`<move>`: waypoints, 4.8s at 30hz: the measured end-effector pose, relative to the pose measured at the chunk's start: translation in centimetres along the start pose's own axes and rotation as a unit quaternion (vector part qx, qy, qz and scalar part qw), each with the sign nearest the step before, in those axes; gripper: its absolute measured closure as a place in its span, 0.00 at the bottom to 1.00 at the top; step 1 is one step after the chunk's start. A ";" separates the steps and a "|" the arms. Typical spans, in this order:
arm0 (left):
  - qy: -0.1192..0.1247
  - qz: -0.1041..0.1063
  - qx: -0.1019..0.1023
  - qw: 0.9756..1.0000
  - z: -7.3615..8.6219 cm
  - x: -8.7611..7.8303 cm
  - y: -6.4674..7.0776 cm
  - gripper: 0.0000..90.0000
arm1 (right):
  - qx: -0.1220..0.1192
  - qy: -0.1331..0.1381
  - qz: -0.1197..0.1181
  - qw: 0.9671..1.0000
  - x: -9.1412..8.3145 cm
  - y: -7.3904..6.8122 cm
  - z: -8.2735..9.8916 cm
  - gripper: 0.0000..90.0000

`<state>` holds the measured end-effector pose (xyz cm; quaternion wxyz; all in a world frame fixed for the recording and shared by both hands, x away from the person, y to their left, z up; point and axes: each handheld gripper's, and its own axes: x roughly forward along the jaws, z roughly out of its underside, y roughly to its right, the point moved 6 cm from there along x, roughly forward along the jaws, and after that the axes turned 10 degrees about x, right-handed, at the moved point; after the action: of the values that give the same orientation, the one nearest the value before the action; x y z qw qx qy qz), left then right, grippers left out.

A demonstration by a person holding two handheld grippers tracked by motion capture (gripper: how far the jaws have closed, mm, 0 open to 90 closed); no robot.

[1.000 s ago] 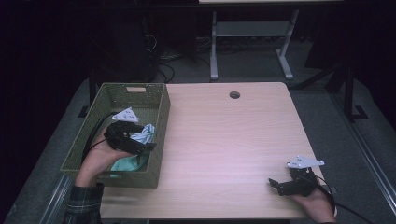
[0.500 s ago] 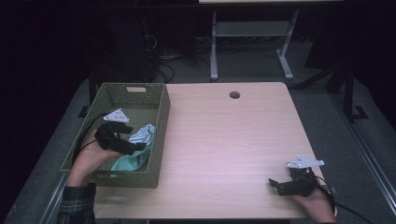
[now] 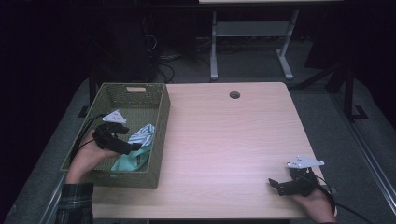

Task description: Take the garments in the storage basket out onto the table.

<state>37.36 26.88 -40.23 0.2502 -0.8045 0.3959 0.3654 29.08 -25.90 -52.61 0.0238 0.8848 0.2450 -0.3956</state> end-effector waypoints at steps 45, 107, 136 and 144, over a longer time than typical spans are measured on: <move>-0.118 0.051 -0.005 0.992 4.5 5.7 -0.4 0.15 | 0.000 0.000 0.000 1.000 0.0 0.0 0.0 0.01; 0.013 -0.015 -0.092 0.996 2.2 -0.5 -2.9 0.90 | 0.000 0.000 0.000 1.000 0.0 0.0 0.0 0.01; 0.115 -0.003 -0.093 0.989 -1.2 -5.7 -1.7 0.90 | 0.001 0.000 0.000 1.000 0.0 0.0 0.0 0.01; 0.136 0.010 -0.092 0.986 -2.1 -6.4 -1.3 0.90 | 0.001 0.000 0.000 1.000 0.0 0.0 0.0 0.01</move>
<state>36.59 29.02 -33.78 0.1155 -0.8621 0.3990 0.2902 29.07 -25.90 -52.61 0.0233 0.8849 0.2444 -0.3959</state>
